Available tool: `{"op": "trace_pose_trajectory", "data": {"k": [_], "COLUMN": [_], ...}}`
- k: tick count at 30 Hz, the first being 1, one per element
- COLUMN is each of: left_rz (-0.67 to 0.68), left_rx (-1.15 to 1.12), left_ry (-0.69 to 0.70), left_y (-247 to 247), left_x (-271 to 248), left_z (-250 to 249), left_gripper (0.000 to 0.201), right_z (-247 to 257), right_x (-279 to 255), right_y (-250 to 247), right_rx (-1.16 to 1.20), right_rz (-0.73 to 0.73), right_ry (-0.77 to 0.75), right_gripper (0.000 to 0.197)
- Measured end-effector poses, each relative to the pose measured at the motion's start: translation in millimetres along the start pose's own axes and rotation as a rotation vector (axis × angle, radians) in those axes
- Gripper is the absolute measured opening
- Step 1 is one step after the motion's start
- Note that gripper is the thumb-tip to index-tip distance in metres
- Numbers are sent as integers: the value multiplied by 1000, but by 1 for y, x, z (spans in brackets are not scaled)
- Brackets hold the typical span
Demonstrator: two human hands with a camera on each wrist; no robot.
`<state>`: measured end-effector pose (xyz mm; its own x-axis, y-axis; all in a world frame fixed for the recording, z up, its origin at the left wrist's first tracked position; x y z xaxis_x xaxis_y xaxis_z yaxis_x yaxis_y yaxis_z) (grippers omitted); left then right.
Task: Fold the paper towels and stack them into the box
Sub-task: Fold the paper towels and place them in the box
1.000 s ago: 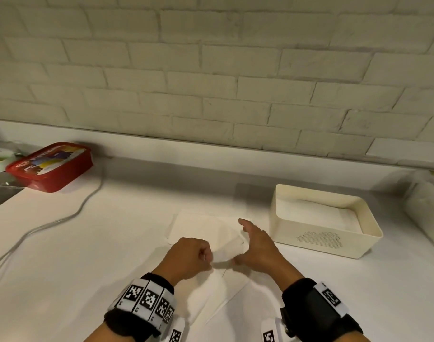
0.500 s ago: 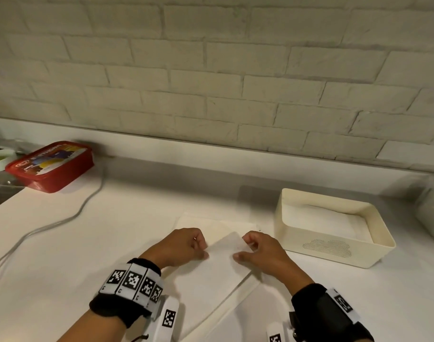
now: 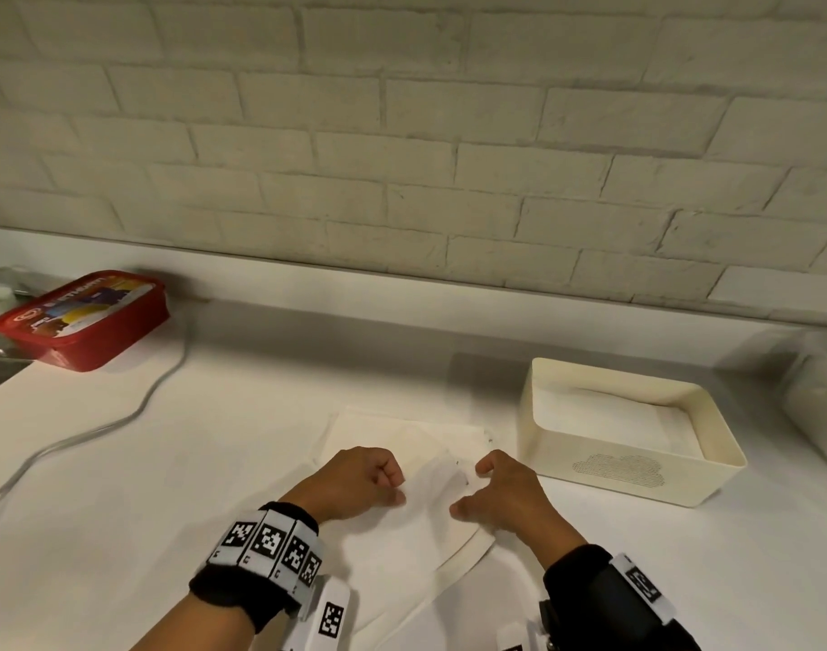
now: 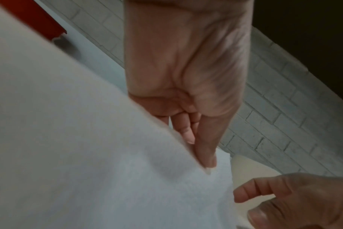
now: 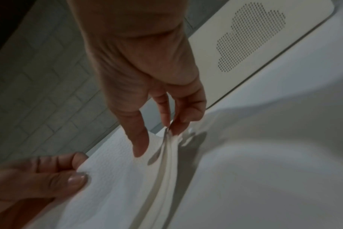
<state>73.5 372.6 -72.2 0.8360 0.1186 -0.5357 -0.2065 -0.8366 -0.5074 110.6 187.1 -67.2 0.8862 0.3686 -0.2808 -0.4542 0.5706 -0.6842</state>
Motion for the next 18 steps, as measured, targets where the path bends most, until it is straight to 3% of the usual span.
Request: {"op": "trace_pose_trajectory", "data": {"k": [7, 10, 15, 17, 18], "left_rz": [79, 185, 339, 301, 200], "left_rx": [-108, -91, -15, -22, -9], "left_ry": [16, 20, 16, 18, 21], "left_y": [3, 14, 34, 30, 21], "left_x": [-4, -7, -18, -17, -11], "left_z": [-2, -5, -13, -16, -17], "left_gripper": [22, 24, 21, 10, 8], "right_z": [-9, -5, 2, 1, -1], "right_x": [-6, -4, -6, -9, -11], "right_y": [-2, -6, 4, -1, -8], "right_rx": [68, 59, 142, 101, 51], "right_rz": [-5, -35, 52, 80, 83], "right_ry": [37, 1, -75, -79, -74], "right_gripper": [43, 38, 24, 29, 33]}}
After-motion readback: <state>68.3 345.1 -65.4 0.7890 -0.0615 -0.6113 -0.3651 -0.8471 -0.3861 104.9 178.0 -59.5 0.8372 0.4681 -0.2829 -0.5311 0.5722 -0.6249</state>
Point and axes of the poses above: each hand's wrist, its own x-axis towards the middle knuckle, its own y-axis out of the palm, z = x × y, the point moved 9 cm from there along x, towards the middle knuckle, and after that the axes turned 15 degrees about -y, right-handed, at the moved point
